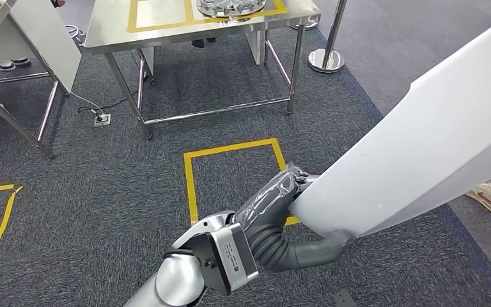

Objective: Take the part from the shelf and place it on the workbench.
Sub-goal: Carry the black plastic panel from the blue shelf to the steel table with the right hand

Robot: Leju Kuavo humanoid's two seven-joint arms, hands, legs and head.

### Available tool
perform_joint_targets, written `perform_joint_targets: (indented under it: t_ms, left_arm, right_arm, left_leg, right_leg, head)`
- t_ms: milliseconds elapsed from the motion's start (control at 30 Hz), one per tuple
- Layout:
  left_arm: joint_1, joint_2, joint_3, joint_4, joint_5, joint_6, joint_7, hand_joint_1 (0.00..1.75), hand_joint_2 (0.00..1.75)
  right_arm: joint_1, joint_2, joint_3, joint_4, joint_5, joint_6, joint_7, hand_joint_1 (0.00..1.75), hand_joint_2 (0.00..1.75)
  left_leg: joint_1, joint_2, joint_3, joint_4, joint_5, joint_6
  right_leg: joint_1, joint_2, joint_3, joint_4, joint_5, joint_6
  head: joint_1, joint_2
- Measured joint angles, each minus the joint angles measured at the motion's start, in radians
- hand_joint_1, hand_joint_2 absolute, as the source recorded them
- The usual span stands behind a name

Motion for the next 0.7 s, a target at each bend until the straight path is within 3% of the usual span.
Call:
perform_joint_targets:
  t_ms: [33, 67, 133, 200, 267, 300, 333, 367, 433, 500, 567, 633, 700]
  left_arm:
    - [0.0, 0.0, -0.001, -0.001, 0.0, 0.0, 0.0, 1.75, 1.75]
    - [-0.001, 0.0, -0.003, -0.001, 0.0, -0.001, 0.0, 1.75, 1.75]
    - [-0.001, -0.001, -0.004, -0.002, 0.0, -0.001, 0.0, 1.75, 1.75]
    - [-0.002, -0.002, -0.007, -0.003, 0.0, -0.001, 0.0, 1.75, 1.75]
    - [-0.002, -0.003, -0.011, -0.004, 0.001, -0.002, 0.001, 1.75, 1.75]
    - [-0.002, -0.003, -0.012, -0.004, 0.001, -0.003, 0.001, 1.75, 1.75]
    - [-0.002, -0.003, -0.013, -0.003, 0.001, -0.004, 0.002, 1.75, 1.75]
    - [-0.002, -0.003, -0.013, -0.003, 0.001, -0.006, 0.002, 1.75, 1.75]
    - [-0.002, -0.003, -0.016, -0.003, 0.001, -0.011, 0.002, 1.75, 1.75]
    - [-0.003, -0.003, -0.019, -0.003, 0.001, -0.013, 0.002, 1.75, 1.75]
    - [-0.003, -0.003, -0.021, -0.003, 0.0, -0.013, 0.002, 1.75, 1.75]
    - [-0.004, -0.003, -0.021, -0.003, 0.0, -0.014, 0.002, 1.75, 1.75]
    - [-0.005, -0.002, -0.021, -0.003, 0.0, -0.015, 0.001, 1.75, 1.75]
  right_arm:
    - [0.001, 0.0, 0.0, 0.0, 0.0, -0.001, 0.0, 0.0, 0.0]
    - [0.001, 0.001, 0.0, 0.0, 0.001, -0.002, 0.0, 0.0, 0.0]
    - [0.0, 0.002, 0.0, 0.0, 0.001, -0.003, 0.0, 0.0, 0.0]
    - [0.0, 0.002, 0.001, 0.0, 0.001, -0.005, 0.0, 0.0, 0.0]
    - [0.005, -0.001, 0.001, -0.001, 0.001, -0.006, -0.001, 0.0, 0.0]
    - [0.008, -0.003, 0.001, -0.001, 0.001, -0.006, 0.0, 0.0, 0.0]
    - [0.011, -0.005, 0.001, -0.001, 0.001, -0.006, 0.0, 0.0, 0.0]
    - [0.013, -0.006, 0.001, -0.001, 0.001, -0.005, 0.0, 0.0, 0.0]
    - [0.013, -0.008, 0.001, -0.001, 0.001, -0.002, 0.0, 0.0, 0.0]
    - [0.013, -0.01, 0.0, 0.0, -0.003, -0.004, -0.004, 0.0, 0.0]
    - [0.011, -0.01, -0.004, 0.0, -0.015, -0.013, -0.015, 0.0, 0.0]
    - [0.008, -0.01, -0.01, 0.0, -0.022, -0.021, -0.025, 0.0, 0.0]
    - [0.008, -0.012, -0.014, -0.001, -0.023, -0.024, -0.028, 0.0, 0.0]
  left_leg:
    - [-0.006, 0.012, 0.014, -0.026, 0.002, 0.004]
    - [-0.009, 0.009, 0.016, -0.031, -0.003, 0.006]
    - [-0.007, -0.015, 0.02, -0.039, 0.001, 0.014]
    - [0.001, -0.037, 0.03, -0.05, 0.006, 0.024]
    - [0.005, -0.062, 0.035, -0.053, 0.007, 0.029]
    - [0.005, -0.076, 0.035, -0.052, 0.007, 0.031]
    - [0.005, -0.091, 0.036, -0.052, 0.007, 0.031]
    - [0.005, -0.107, 0.038, -0.051, 0.006, 0.031]
    - [0.007, -0.136, 0.043, -0.048, 0.002, 0.026]
    - [0.006, -0.159, 0.041, -0.04, -0.004, 0.017]
    - [0.006, -0.172, 0.035, -0.037, -0.005, 0.008]
    - [0.009, -0.173, 0.031, -0.039, -0.006, 0.001]
    - [0.007, -0.132, 0.016, -0.008, -0.027, -0.009]
  right_leg:
    - [0.002, -0.008, 0.002, -0.001, -0.003, 0.005]
    - [0.004, -0.018, 0.005, -0.003, -0.004, 0.009]
    - [0.002, -0.031, 0.014, -0.006, -0.009, 0.02]
    - [0.0, 0.003, 0.002, 0.034, -0.038, 0.028]
    - [-0.001, 0.052, -0.058, 0.156, -0.094, 0.031]
    - [-0.001, 0.064, -0.095, 0.223, -0.116, 0.032]
    - [-0.001, 0.07, -0.122, 0.265, -0.122, 0.033]
    - [-0.001, 0.073, -0.133, 0.27, -0.108, 0.032]
    - [-0.004, 0.087, -0.096, 0.161, -0.031, 0.03]
    - [-0.009, 0.123, -0.045, 0.038, 0.019, 0.03]
    - [-0.008, 0.142, -0.029, 0.002, 0.021, 0.021]
    - [-0.006, 0.134, -0.028, 0.0, 0.023, 0.008]
    - [-0.008, 0.124, -0.023, -0.002, 0.024, -0.005]
  head:
    - [0.0, 0.0]
    - [0.0, 0.0]
    - [0.0, 0.0]
    - [0.004, 0.0]
    - [0.016, 0.0]
    - [0.022, 0.0]
    - [0.026, 0.0]
    - [0.029, 0.0]
    - [0.033, 0.0]
    - [0.038, 0.0]
    - [0.039, 0.0]
    - [0.037, 0.0]
    - [0.031, 0.0]
